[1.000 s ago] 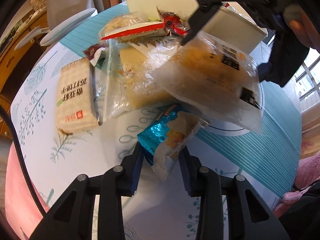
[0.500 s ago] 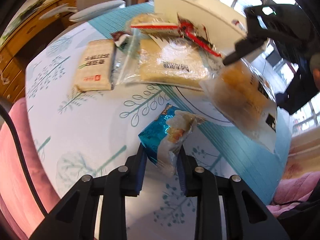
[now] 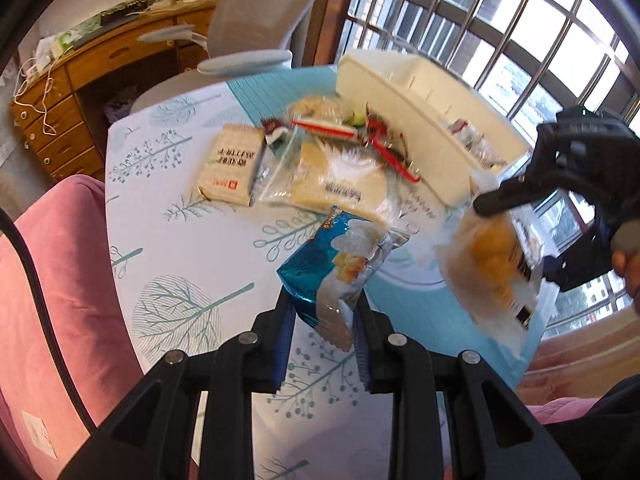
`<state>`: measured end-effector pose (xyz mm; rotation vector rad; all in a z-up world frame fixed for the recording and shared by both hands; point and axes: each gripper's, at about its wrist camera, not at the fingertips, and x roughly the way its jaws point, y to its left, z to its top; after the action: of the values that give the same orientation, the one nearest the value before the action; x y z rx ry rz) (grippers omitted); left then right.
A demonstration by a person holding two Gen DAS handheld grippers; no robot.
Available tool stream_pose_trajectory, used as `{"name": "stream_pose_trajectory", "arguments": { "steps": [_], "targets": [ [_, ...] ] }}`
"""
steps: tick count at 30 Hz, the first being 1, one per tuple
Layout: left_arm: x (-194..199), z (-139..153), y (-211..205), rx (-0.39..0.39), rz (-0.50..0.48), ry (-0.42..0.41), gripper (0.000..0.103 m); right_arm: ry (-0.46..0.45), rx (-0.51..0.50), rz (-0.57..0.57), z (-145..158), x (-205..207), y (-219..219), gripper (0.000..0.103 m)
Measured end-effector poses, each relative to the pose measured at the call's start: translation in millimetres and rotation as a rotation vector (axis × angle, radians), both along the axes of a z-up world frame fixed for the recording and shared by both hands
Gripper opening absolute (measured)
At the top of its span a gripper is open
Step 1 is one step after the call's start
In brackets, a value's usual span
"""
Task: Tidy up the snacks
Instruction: 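Grasp the blue wrapper with the left tool while the right tool grasps the bread bag, then carry both snacks into the white basket and open both tools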
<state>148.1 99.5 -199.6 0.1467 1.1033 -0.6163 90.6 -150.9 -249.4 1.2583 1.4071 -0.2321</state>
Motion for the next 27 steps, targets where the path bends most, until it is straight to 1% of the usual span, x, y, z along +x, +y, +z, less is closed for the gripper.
{"name": "stream_pose_trajectory", "arguments": {
  "steps": [4, 8, 11, 14, 17, 19, 27],
  "targets": [
    [-5, 14, -7, 0.012, 0.022, -0.016, 0.025, -0.061, -0.040, 0.057, 14, 3, 5, 0.077],
    [-9, 28, -13, -0.012, 0.064, -0.018, 0.025, -0.117, -0.084, 0.118, 26, 8, 1, 0.077],
    [-10, 39, -23, -0.013, 0.089, -0.041, 0.025, -0.163, -0.122, 0.177, 35, 15, -7, 0.077],
    [-10, 50, -36, -0.024, 0.128, -0.066, 0.025, -0.217, -0.153, 0.243, 46, 18, -23, 0.077],
    [-8, 59, -52, -0.020, 0.190, -0.078, 0.025, -0.259, -0.178, 0.308, 57, 25, -38, 0.077],
    [-9, 65, -65, -0.032, 0.224, -0.090, 0.025, -0.283, -0.183, 0.340, 63, 28, -51, 0.077],
    [-9, 83, -126, -0.047, 0.321, -0.154, 0.025, -0.343, -0.208, 0.457, 78, 44, -100, 0.077]
  ]
}}
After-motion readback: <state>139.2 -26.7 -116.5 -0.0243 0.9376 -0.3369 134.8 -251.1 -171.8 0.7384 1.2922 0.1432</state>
